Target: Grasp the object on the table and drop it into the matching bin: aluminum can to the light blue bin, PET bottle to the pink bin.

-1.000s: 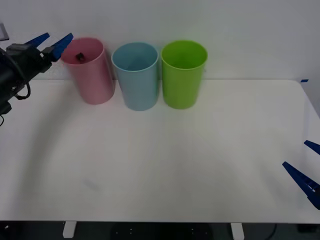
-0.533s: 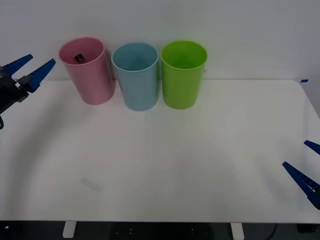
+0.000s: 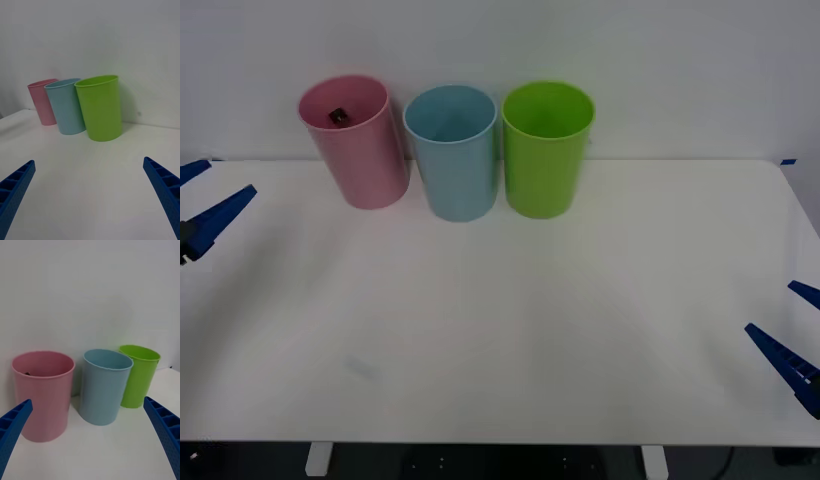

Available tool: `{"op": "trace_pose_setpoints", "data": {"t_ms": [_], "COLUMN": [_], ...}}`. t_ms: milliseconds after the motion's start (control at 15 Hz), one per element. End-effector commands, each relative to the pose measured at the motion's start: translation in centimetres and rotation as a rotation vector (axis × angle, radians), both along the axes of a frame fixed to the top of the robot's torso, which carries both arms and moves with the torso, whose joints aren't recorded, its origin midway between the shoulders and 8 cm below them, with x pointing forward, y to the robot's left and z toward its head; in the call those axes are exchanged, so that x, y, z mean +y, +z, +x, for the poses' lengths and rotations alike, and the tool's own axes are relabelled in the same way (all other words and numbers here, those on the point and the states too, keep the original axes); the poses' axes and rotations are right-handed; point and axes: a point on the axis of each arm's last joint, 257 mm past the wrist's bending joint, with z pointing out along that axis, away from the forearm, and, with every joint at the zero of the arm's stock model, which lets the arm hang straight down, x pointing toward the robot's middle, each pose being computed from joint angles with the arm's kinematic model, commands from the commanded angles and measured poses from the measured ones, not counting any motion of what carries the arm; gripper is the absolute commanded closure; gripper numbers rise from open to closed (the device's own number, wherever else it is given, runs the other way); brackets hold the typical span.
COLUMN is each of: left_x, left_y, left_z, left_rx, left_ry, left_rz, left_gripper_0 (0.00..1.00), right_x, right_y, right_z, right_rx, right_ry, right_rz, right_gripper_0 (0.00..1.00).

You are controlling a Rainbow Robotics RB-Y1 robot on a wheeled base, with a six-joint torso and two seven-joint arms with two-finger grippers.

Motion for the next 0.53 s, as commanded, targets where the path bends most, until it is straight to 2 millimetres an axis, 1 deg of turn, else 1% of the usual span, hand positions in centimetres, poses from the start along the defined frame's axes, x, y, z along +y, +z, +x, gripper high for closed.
{"op": "trace_pose_setpoints", "data": {"t_ms": [67,333,533], "left_x": [1.0,1.9,2.6], "left_y": [-2.1,-5.1,-6.9], "left_z": [-2.3,-5.8,-7.6], "left_rx": [-0.001,0.007,0.028], "left_ry": [-0.003,-0.012,-0.009], "left_rz": [0.072,0.155,0.191], "left_gripper_0": [0.00,0.00,0.00], "right_x": [0.0,0.0,0.0], "right_y": [0.0,0.0,0.0], "right_z": [0.0,0.0,0.0], "right_rx": [0.000,0.000,0.000], "right_ry": [0.000,0.000,0.000], "right_rz": [0.000,0.000,0.000], "right_gripper_0": [0.00,0.00,0.00]}}
